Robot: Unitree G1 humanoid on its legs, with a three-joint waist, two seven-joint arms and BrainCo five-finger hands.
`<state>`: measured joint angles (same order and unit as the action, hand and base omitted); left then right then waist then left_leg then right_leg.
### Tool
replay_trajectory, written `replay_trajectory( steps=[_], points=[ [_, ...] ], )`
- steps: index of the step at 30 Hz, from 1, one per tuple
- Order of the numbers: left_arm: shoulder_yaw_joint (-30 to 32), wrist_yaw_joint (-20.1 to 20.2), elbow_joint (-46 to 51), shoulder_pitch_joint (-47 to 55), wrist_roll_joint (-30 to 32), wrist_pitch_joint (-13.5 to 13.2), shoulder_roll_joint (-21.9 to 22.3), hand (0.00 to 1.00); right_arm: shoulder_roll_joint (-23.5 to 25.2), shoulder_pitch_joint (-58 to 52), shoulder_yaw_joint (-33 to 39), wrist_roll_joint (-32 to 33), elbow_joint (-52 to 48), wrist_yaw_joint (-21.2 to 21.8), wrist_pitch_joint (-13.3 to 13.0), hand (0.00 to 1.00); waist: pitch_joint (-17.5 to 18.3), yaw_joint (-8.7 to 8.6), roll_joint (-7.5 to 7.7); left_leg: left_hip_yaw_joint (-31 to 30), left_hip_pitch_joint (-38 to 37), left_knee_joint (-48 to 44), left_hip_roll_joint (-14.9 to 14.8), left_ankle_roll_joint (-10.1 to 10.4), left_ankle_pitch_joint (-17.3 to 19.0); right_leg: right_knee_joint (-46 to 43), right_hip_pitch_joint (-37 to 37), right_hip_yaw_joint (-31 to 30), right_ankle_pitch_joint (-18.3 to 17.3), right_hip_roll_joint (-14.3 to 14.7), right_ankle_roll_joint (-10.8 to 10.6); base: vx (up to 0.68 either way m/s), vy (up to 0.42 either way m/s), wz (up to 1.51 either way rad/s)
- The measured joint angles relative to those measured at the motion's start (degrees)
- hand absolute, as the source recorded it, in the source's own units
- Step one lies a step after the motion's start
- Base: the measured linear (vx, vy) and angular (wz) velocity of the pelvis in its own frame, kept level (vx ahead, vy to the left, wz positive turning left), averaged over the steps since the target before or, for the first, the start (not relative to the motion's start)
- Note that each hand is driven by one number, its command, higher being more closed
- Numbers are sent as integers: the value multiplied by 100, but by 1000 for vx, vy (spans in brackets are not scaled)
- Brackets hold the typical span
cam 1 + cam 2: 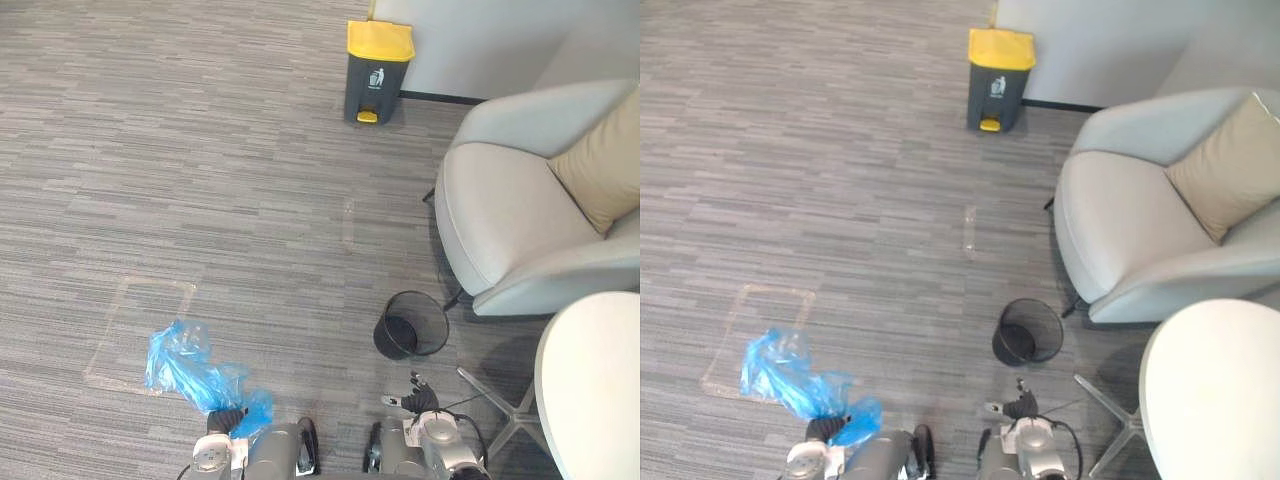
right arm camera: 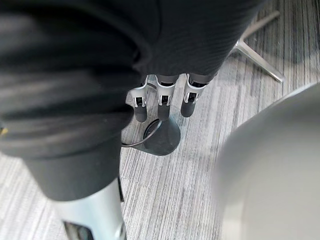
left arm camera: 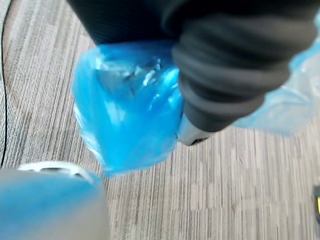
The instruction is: Gather rubbish on tea table into small bin, then transfer packed bag to large trash can.
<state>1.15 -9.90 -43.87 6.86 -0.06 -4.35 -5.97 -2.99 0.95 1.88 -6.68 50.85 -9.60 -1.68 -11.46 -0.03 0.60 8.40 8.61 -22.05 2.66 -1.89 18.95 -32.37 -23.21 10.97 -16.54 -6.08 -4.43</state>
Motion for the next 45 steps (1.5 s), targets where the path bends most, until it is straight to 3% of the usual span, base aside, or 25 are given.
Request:
replay_trajectory(
  steps=[3, 5, 6, 8, 9, 10, 11, 13, 15, 19, 20, 21, 23, 26, 28, 29, 31, 35, 37, 38, 39, 41, 42, 44, 45],
  points=[
    [-4, 2, -106, -130, 0, 1, -12, 100, -54, 12, 62, 13, -29, 8, -20, 0, -32, -75, 68, -327, -644, 434, 174, 52, 49, 1383, -180, 3, 968, 129, 38, 490, -30, 69],
    [0, 2, -131, -104, 4, 0, -14, 100, -48, -57, 128, 12, -30, 19, -24, 0, 38, -108, 150, -624, -1078, 502, 165, 222, 277, 1271, -266, 104, 1393, 130, 357, 755, -172, 108],
    [14, 2, -171, -82, 5, 7, -5, 100, -33, -112, 204, 12, -16, 36, -19, 0, 130, -133, 99, -797, -1043, 56, 20, 392, 371, 1162, -147, 260, 1697, 231, 737, 673, -182, 79],
    [34, 4, -132, -38, 7, 15, 20, 100, 5, -77, 236, 12, -120, 44, -17, 0, 127, -82, -58, -642, -673, -942, -298, 601, 229, 1275, 128, 456, 1499, 431, 898, 746, -182, 19],
    [202, 7, -83, 85, 8, 42, 122, 100, 74, -108, 190, 18, -282, 52, 0, 0, 110, -38, -161, -246, -214, -2468, -692, 510, -484, 1550, 613, 388, 1336, 721, 962, 674, -148, -26],
    [243, 6, -45, 128, 7, 48, 154, 100, 100, -115, 179, 21, -336, 52, -2, 0, 107, -15, -157, -149, -111, -2785, -789, 479, -763, 1609, 736, 334, 1312, 766, 993, 659, -99, -66],
    [285, 4, 37, 184, 7, 66, 228, 100, 155, -151, 137, 43, -502, 38, -4, 0, 102, 55, -162, 63, 134, -3478, -1054, 378, -660, 1757, 1079, 136, 1243, 903, 1067, 377, -23, -62],
    [271, 9, 207, 185, 5, 74, 337, 100, 281, -152, 169, 57, -656, -3, -7, 0, 79, 133, -97, 266, 474, -3886, -1117, 299, -351, 1950, 1613, -256, 1144, 906, 1127, 564, 5, -72],
    [272, 10, 403, 183, 4, 32, 379, 100, 302, -147, 198, 57, -727, -28, -13, 0, 79, 274, -44, 299, 881, -3618, -1122, 194, -144, 2195, 2037, -633, 992, 812, 1037, 576, 112, -91],
    [401, 10, 498, 160, 8, 11, 479, 100, 305, -187, 252, 56, -736, -67, 10, 0, -13, 362, -94, -41, 1533, -2069, -1046, 314, -89, 2279, 2557, -891, 525, 546, 641, 398, 210, -45],
    [447, 8, 510, 114, 7, -2, 557, 100, 296, -269, 324, 57, -727, -80, 23, 0, 20, 365, -157, -406, 1589, -798, -949, 610, -562, 2209, 2705, -961, 231, 447, 405, 402, 310, -36],
    [438, 10, 479, 152, 6, -13, 614, 100, 242, -285, 375, 55, -693, -99, 27, 0, 23, 408, -258, -490, 1520, -426, -1028, 736, -1170, 2166, 2742, -1070, 25, 507, 212, 481, 404, -45],
    [455, 3, 447, 124, 5, -8, 542, 100, 497, -332, 404, 57, -676, -147, 66, 0, 163, 484, 30, -227, 1467, -635, -725, 479, -864, 1864, 2682, -1335, -119, 156, 193, 477, 354, -35],
    [360, 5, 497, 170, 7, -3, 489, 100, 612, -361, 332, 44, -713, -142, 67, 0, 160, 612, 161, 226, 976, -727, -649, 299, -357, 647, 2373, -1616, -85, -83, -105, 439, 264, -62],
    [93, 3, 494, 239, 5, 13, 343, 100, 638, -439, 230, 29, -736, -140, 49, 0, 161, 593, 171, 456, 365, -703, -623, 258, 0, -1409, 1702, -1511, 336, -139, -803, 475, 219, -59],
    [12, -1, 491, 225, 5, 22, 303, 100, 636, -458, 226, 24, -737, -132, 50, 0, 157, 548, 187, 474, 176, -698, -612, 177, 86, -2039, 1473, -1345, 342, -187, -749, 448, 96, -20],
    [-55, -1, 483, 284, 4, 47, 273, 100, 629, -603, 238, 0, -736, -133, 62, 0, 155, 365, 218, 522, -508, -447, -614, 116, 324, -2822, 769, -466, 107, -310, -175, 531, 30, -3],
    [-46, 5, 176, 70, 5, 87, 234, 100, 511, -456, 229, -10, -651, -130, 48, 0, 115, 217, 166, 560, -1342, 230, -751, 165, 377, -1495, -69, 523, -62, -214, 212, 560, -54, -1],
    [-46, 8, -82, -84, 6, 86, 122, 100, 377, -292, 227, -12, -394, -129, 48, 0, 107, 183, 172, 488, -1837, 581, -780, 190, 364, 523, -210, 912, 676, 51, 366, 639, -103, 14],
    [-43, 11, -134, -70, 10, 85, 17, 100, 327, -311, 184, -15, -264, -127, 47, 0, 102, 167, 260, 344, -2049, 653, -683, 235, 368, 1326, -140, 892, 1571, 152, 684, 693, -138, 22],
    [-31, 12, -274, -98, 20, 88, 38, 100, 235, -283, 173, -12, -215, -101, 54, 0, 106, 111, 209, 135, -2199, 644, -776, 303, 389, 1268, -38, 844, 1920, 263, 1198, 685, -131, 4],
    [20, 16, -308, -181, 94, 87, 65, 100, 147, -2, 306, -21, -204, -103, 61, 0, 100, 85, 10, -335, -1939, 73, -927, 793, -121, 904, -46, 940, 1437, 325, 1219, 701, -171, 0],
    [47, 15, -307, -217, 108, 87, 116, 100, 117, 4, 332, -18, -225, -102, 67, 0, 78, 48, -24, -439, -1831, -331, -946, 737, -412, 882, 104, 999, 1272, 343, 1197, 620, -187, 12],
    [331, 17, -202, -220, 108, 81, 378, 100, 107, -98, 162, -15, -306, -90, 67, 0, -30, 72, -205, -583, -1162, -2446, -1242, 867, -1388, 1321, 1022, 956, 1017, 596, 1181, 590, -101, -6],
    [357, 25, -107, -175, 107, 65, 422, 100, 161, -108, 133, -8, -312, -89, 69, 0, -29, 92, -225, -516, -859, -3122, -1392, 798, -1113, 1489, 1283, 879, 965, 709, 1211, 541, -8, -38]
  ],
)
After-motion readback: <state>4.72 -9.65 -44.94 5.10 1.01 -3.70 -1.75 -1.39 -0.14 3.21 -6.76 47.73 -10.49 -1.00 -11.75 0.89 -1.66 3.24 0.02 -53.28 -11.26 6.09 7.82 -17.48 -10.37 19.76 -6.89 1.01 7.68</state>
